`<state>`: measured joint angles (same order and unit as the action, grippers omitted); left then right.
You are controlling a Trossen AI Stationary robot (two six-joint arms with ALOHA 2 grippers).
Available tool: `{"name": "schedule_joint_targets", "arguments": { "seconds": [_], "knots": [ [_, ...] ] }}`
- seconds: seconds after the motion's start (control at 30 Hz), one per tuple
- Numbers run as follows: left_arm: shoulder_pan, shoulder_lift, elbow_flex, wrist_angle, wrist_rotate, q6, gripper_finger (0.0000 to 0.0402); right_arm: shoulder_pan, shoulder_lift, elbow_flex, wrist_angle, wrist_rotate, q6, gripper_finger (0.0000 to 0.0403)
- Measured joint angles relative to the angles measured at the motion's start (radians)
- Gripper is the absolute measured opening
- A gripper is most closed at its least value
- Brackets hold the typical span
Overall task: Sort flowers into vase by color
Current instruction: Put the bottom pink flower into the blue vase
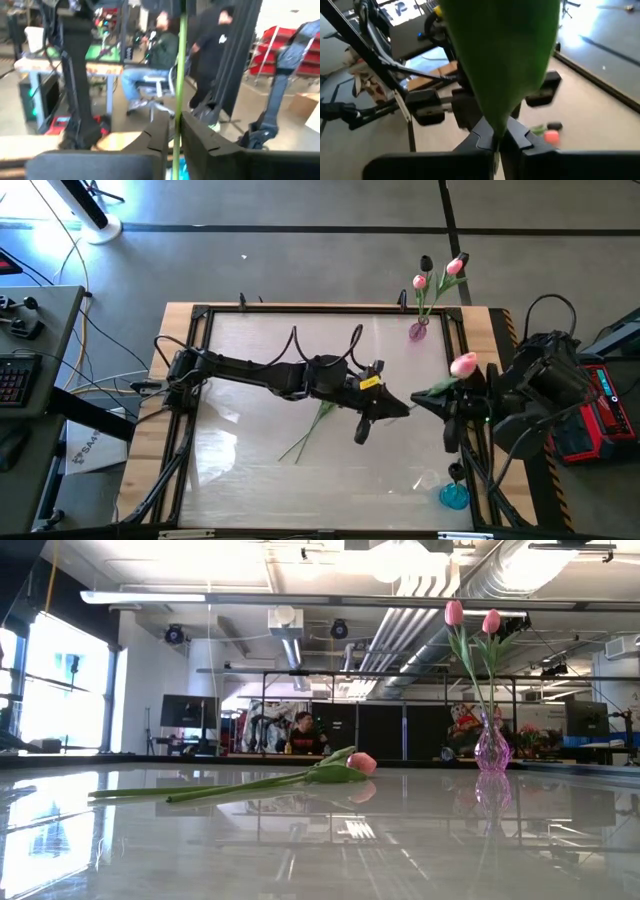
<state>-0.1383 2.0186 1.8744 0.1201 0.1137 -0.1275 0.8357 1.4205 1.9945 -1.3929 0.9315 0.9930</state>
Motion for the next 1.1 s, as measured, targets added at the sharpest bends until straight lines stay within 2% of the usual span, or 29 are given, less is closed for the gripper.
{"name": "schedule_joint_targets", "arguments": {
  "seconds": [0.2,0.3,0.53,0.7,0.83,0.97,1.1],
  "knots": [
    [0.000,0.000,0.000,-0.092,-0.084,-0.003,0.0093,0.047,-0.025,0.000,-0.185,-0.033,0.191,0.0000],
    [0.001,0.000,0.000,-0.149,-0.109,-0.021,0.0109,0.068,-0.048,0.000,-0.161,-0.108,0.165,0.0000],
    [0.002,0.000,0.000,-0.221,-0.138,-0.054,0.0118,0.135,-0.082,0.000,-0.177,-0.230,0.181,0.0000],
    [0.001,0.000,0.000,-0.237,-0.138,-0.054,0.0118,0.176,-0.095,0.000,-0.178,-0.380,0.151,0.0000],
    [0.000,0.000,0.000,-0.243,-0.138,-0.054,0.0118,0.214,-0.096,0.000,-0.178,-0.454,0.146,0.0000],
    [0.000,0.000,0.000,-0.245,-0.138,-0.054,0.0118,0.261,-0.091,0.000,-0.178,-0.459,0.154,0.0000],
    [0.000,0.000,0.000,-0.242,-0.159,-0.054,0.0118,0.317,-0.077,0.000,-0.178,-0.411,0.154,0.0000]
  ]
}}
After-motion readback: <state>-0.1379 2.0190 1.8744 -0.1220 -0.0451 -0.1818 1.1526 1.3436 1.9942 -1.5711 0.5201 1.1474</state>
